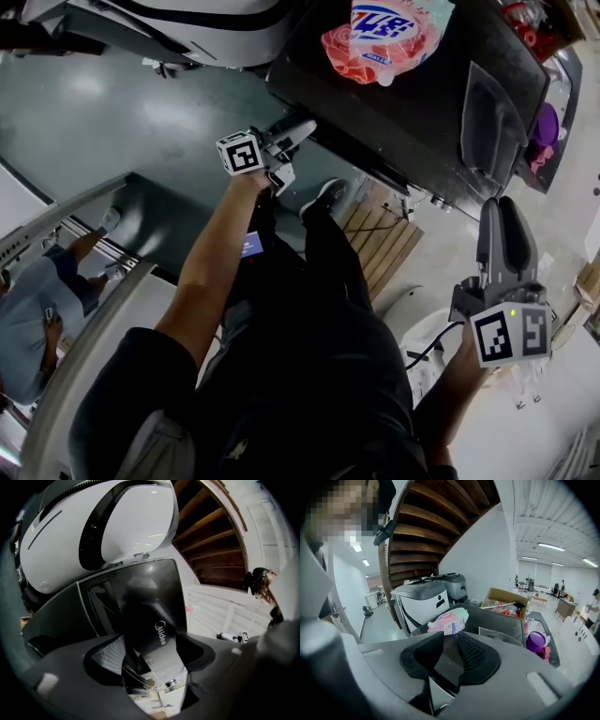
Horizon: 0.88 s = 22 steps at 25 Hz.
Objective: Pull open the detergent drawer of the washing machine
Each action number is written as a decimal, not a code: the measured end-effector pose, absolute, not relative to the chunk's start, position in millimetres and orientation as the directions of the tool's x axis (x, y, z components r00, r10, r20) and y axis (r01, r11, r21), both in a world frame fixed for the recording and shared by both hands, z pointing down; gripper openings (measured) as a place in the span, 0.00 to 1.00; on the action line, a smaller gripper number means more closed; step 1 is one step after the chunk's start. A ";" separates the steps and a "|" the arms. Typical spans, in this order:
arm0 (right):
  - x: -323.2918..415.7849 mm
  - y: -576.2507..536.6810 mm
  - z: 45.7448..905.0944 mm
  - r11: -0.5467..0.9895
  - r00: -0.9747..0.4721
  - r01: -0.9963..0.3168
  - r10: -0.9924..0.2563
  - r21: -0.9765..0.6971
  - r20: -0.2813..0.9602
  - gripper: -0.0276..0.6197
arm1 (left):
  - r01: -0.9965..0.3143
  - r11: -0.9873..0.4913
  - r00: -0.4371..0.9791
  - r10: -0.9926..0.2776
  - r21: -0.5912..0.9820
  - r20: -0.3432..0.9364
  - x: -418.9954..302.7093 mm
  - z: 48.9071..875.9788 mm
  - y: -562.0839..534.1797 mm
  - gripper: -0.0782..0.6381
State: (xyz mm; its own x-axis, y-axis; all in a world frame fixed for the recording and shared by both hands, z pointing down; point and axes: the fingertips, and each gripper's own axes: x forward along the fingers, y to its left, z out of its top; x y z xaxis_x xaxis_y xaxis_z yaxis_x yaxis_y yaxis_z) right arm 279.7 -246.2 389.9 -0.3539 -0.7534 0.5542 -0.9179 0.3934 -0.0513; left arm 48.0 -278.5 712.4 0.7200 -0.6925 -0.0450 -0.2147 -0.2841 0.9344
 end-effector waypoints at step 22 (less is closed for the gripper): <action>295.8 -238.2 442.6 0.370 -0.339 -0.925 -0.687 -0.092 0.643 0.16 | 0.140 -0.347 0.524 -0.769 0.927 -0.367 48.8 697.1 -289.0 0.66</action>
